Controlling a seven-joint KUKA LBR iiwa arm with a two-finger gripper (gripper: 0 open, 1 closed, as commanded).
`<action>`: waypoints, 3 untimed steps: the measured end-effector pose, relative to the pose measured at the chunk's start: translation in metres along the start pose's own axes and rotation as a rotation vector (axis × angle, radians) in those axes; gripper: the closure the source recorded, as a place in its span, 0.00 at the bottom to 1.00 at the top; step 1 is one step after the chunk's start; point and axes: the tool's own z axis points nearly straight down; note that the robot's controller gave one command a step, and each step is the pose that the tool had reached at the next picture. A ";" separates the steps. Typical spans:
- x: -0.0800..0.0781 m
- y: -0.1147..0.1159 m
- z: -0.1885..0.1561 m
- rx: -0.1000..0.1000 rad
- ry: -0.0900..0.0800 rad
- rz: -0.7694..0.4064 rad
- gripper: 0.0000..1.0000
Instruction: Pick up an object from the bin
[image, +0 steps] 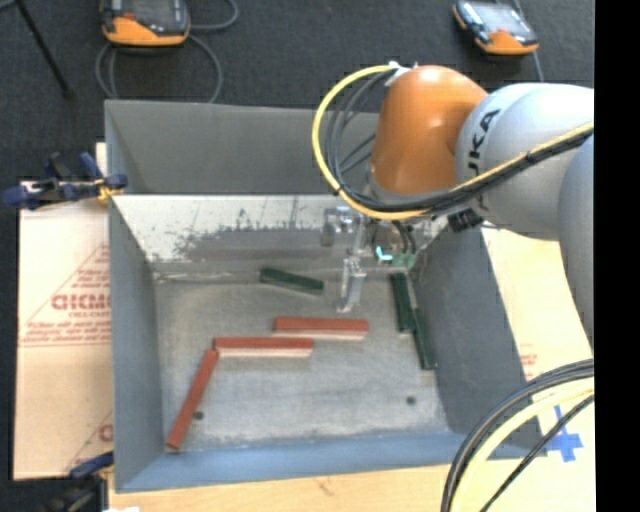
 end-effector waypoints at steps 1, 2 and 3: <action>0.060 -0.029 0.110 0.001 0.004 0.013 0.00; 0.056 -0.028 0.105 0.000 -0.006 0.012 1.00; 0.064 -0.061 -0.006 0.002 -0.015 -0.004 1.00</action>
Offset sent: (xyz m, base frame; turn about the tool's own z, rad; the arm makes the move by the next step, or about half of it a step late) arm -0.0571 -0.0263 -0.1057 0.0099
